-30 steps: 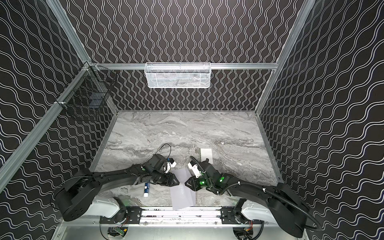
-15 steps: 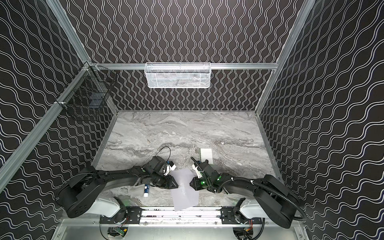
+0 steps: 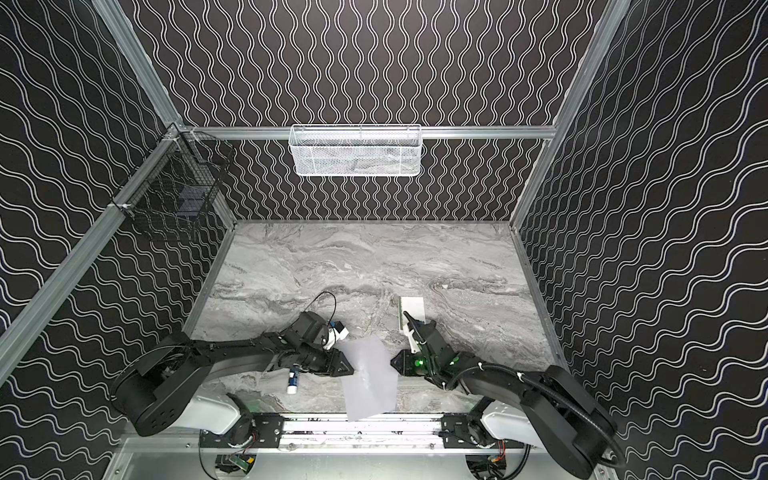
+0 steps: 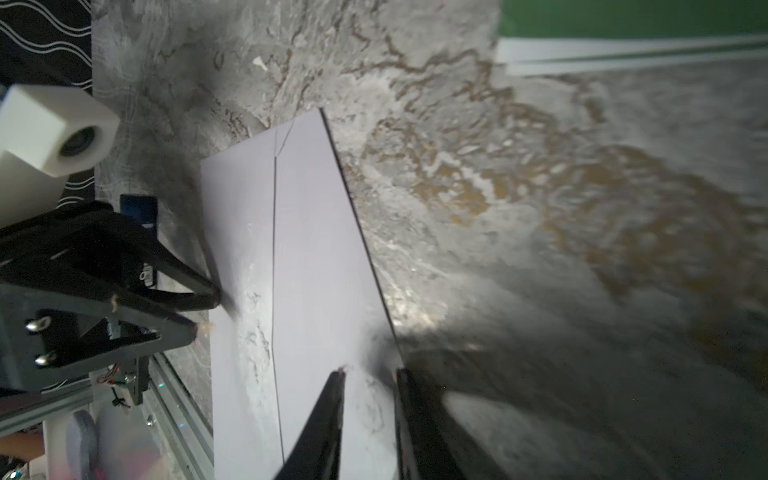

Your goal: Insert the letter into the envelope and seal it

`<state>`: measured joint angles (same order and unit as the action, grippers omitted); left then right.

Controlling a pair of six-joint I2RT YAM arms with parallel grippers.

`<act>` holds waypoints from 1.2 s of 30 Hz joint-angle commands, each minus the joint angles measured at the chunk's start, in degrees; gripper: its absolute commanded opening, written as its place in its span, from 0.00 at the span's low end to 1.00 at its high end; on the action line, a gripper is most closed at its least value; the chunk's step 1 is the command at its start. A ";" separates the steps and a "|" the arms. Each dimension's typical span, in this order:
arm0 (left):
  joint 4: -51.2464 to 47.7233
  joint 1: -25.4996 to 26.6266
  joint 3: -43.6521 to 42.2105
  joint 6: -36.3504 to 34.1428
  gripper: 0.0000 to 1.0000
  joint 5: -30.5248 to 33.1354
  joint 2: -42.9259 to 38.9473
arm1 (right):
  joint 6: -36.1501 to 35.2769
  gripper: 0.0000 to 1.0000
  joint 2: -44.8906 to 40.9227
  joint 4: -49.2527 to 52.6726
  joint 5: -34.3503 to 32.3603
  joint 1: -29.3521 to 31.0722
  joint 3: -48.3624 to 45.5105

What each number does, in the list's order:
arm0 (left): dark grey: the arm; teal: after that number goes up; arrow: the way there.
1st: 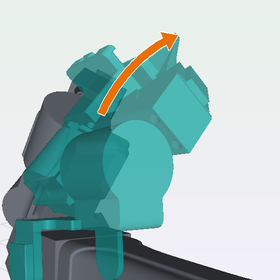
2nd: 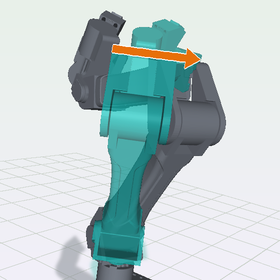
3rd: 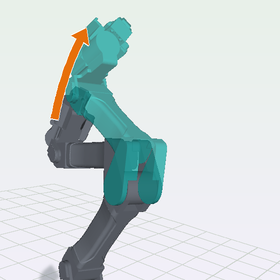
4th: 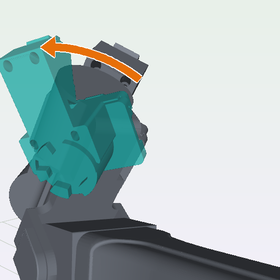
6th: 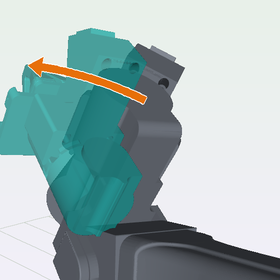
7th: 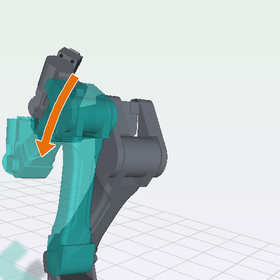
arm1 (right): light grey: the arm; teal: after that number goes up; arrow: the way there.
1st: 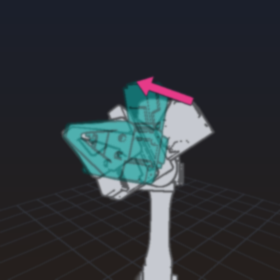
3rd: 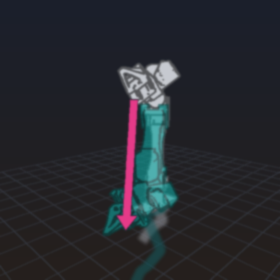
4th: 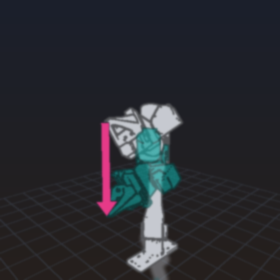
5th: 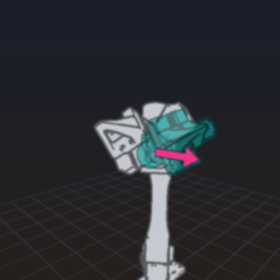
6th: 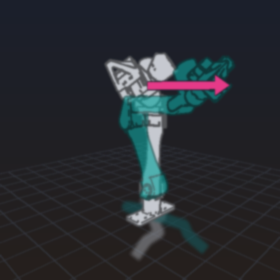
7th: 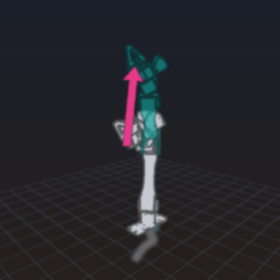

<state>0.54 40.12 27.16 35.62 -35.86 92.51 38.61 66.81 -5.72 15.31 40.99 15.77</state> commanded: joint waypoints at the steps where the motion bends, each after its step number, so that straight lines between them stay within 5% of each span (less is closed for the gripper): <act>1: -5.21 -0.13 -0.18 -1.56 0.36 6.15 1.22 | 2.35 0.27 -2.88 8.13 -1.95 -0.62 0.85; 8: -5.10 -0.16 0.00 -1.63 0.36 6.06 1.58 | 0.06 0.31 -8.26 13.18 -3.29 2.29 7.45; 16: -5.67 -0.13 0.09 -1.83 0.37 6.32 1.01 | -1.43 0.32 4.34 8.55 -6.31 12.50 13.01; 22: -5.68 -0.22 0.64 -2.24 0.37 5.97 1.77 | -1.58 0.32 9.66 6.90 -6.10 11.64 8.54; 36: -6.19 -1.23 4.27 -3.07 0.38 8.17 2.67 | 0.29 0.37 0.65 11.34 -5.77 8.21 6.09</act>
<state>-2.46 39.20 30.68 34.11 -35.35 94.50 38.11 68.45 1.28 10.26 49.47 20.84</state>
